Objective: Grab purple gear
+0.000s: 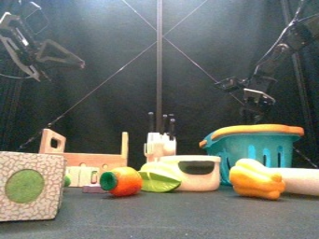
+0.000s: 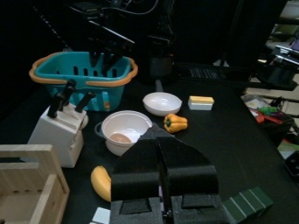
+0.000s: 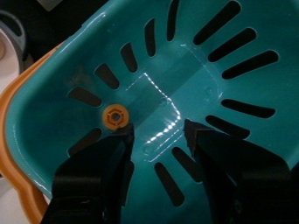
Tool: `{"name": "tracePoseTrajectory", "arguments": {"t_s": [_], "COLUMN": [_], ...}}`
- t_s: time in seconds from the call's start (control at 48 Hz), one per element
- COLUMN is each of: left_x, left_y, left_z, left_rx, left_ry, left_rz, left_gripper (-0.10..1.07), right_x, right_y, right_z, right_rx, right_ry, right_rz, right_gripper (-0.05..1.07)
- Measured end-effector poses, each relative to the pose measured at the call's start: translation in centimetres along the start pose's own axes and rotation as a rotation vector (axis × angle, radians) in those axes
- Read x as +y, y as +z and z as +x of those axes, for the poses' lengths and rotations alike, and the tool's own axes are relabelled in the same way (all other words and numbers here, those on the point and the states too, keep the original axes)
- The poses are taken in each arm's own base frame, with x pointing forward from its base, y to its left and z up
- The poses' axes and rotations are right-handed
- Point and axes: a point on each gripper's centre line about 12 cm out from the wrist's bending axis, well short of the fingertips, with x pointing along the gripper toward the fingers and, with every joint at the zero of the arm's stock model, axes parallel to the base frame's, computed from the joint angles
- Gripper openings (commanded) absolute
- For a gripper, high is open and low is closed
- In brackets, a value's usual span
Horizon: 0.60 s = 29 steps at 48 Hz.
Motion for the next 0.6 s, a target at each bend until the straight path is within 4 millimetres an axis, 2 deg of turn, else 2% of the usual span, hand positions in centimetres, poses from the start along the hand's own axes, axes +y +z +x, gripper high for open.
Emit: {"name": "tracePoseTrajectory", "arguments": {"t_s": [0.146, 0.25, 0.396, 0.604], "left_x": [0.0, 0.0, 0.1, 0.2], "left_y": [0.0, 0.0, 0.1, -0.2], "left_z": [0.0, 0.0, 0.0, -0.1], "left_rx": [0.0, 0.0, -0.002, 0.004], "left_ry": [0.001, 0.002, 0.006, 0.011], "left_rz": [-0.001, 0.0, 0.0, -0.001], "left_gripper": [-0.02, -0.02, -0.02, -0.02], "right_x": [0.2, 0.9, 2.9, 7.3], "right_y": [0.3, 1.3, 2.6, 4.5], "right_z": [-0.2, -1.2, -2.5, -4.1], "right_rx": [-0.009, -0.052, -0.116, -0.24], "right_ry": [0.006, 0.032, 0.095, 0.24], "right_rz": [-0.001, -0.005, -0.039, -0.093], "right_gripper": [0.84, 0.84, 0.84, 0.84]}}
